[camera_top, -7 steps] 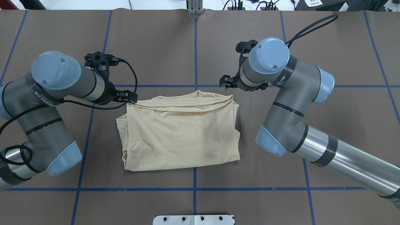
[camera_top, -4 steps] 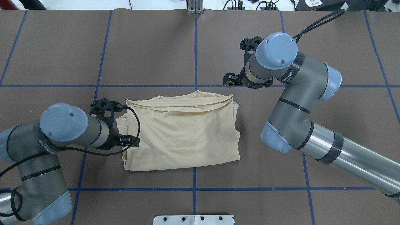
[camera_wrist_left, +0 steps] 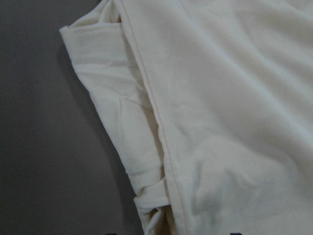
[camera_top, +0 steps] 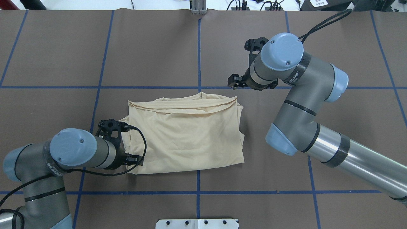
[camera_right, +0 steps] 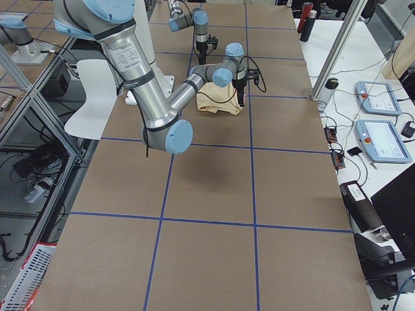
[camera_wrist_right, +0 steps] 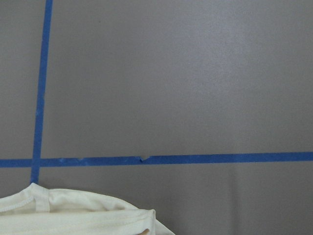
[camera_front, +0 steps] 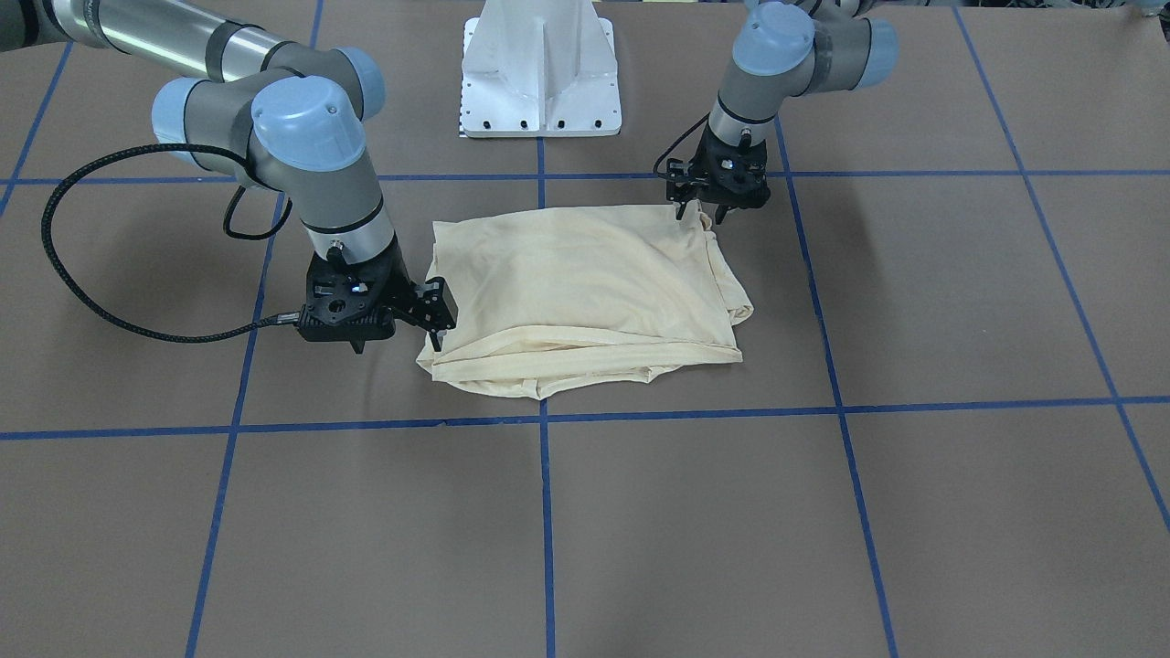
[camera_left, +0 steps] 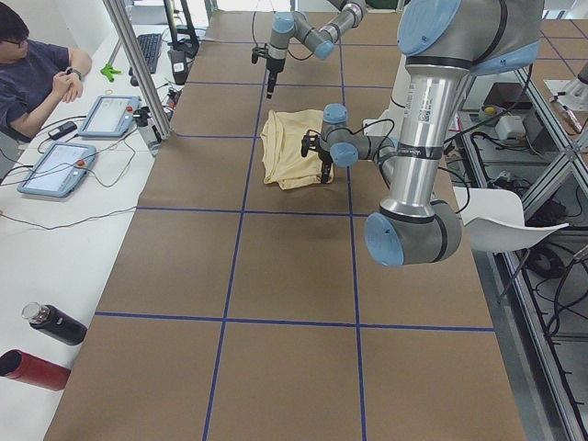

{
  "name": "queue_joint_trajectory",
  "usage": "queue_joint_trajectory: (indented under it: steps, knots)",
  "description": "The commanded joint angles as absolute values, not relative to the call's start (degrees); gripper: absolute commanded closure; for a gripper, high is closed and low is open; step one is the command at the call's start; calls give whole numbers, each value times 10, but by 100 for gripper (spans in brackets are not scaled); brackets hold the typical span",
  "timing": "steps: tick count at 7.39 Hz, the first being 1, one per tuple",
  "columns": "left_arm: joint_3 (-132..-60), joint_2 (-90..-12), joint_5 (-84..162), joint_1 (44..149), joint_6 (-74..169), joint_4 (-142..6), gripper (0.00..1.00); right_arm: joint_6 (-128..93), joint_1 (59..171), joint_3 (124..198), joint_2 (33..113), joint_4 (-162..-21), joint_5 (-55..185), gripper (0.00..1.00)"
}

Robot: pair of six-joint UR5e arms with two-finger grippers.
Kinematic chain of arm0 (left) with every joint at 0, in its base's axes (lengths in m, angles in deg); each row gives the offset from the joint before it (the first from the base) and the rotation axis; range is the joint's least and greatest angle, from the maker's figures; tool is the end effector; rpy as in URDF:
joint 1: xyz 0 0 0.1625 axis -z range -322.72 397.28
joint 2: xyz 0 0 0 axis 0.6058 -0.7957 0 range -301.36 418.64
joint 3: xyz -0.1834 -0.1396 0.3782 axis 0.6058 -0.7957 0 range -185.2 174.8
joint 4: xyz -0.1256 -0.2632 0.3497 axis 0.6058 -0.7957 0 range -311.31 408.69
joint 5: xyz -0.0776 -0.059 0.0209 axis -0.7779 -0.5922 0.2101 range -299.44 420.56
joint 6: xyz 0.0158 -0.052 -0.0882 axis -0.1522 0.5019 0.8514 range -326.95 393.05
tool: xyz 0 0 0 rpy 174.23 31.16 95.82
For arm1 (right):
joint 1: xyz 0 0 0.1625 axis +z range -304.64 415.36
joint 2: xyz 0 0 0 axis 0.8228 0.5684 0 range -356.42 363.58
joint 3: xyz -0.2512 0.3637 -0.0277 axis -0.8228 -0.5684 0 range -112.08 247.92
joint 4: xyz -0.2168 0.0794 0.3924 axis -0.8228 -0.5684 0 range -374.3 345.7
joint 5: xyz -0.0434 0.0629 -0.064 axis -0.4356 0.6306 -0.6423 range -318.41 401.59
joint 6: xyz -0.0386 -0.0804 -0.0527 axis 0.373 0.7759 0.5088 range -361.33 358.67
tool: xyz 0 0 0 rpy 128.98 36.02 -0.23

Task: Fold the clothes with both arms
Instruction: 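Lower the left gripper to the folded shirt's side edge and grasp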

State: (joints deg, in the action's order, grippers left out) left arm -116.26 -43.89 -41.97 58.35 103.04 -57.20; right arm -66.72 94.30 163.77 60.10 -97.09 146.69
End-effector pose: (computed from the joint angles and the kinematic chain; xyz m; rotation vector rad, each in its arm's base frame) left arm 0.5205 -0.3192 0.3440 0.1099 0.8770 0.0772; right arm -0.4950 -0.5365 0.2524 0.2138 -0.8177 0.1278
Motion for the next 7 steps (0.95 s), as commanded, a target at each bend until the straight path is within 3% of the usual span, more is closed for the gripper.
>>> queue_joint_trajectory:
  steps: [1, 2, 7]
  knots:
    - [-1163, -438, -422, 580, 1031, -572, 83, -667, 943, 1639, 601, -971, 1466, 0]
    - [-1167, -439, -422, 580, 1031, -572, 100, -667, 943, 1641, 601, -971, 1466, 0]
    - [-1174, -438, -418, 633, 968, -555, 100, -667, 942, 1641, 602, -971, 1464, 0]
